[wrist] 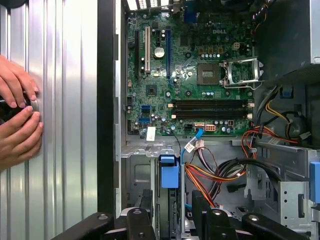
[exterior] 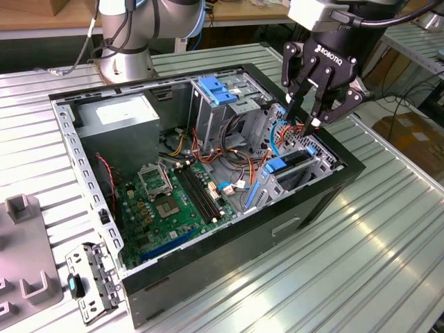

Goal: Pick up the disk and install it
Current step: 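Insert the disk into the insertion slot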

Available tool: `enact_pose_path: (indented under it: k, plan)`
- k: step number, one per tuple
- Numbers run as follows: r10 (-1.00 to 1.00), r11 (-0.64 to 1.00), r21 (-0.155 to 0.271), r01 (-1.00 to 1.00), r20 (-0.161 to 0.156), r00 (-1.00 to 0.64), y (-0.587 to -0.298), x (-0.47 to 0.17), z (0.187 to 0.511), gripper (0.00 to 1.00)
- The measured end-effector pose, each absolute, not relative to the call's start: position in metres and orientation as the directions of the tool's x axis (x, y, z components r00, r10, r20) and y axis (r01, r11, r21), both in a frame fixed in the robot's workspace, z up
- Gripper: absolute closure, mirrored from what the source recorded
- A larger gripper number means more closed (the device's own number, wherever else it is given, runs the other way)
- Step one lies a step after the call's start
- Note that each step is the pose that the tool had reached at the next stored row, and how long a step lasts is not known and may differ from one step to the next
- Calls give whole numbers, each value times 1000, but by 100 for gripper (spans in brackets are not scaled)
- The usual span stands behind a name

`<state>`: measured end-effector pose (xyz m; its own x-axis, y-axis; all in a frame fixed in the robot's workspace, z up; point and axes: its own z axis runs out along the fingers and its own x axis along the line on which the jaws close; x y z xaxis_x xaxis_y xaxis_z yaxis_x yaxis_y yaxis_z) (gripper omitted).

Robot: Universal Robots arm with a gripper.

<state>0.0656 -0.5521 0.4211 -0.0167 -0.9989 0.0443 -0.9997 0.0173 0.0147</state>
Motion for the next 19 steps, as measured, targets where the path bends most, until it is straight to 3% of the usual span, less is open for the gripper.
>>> enact_pose_path:
  k: [3,4,5,8,19]
  plan:
    - [-999,17,15,-1000,44,-17,-552,66,414,57]
    - [-999,17,15,-1000,44,-17,-552,66,412,64]
    - [-999,17,15,-1000,44,-17,-552,66,410,64]
    - [-999,17,14,-1000,44,-17,-552,66,401,88]
    - [-999,14,6,-1000,44,-14,-552,64,383,89]
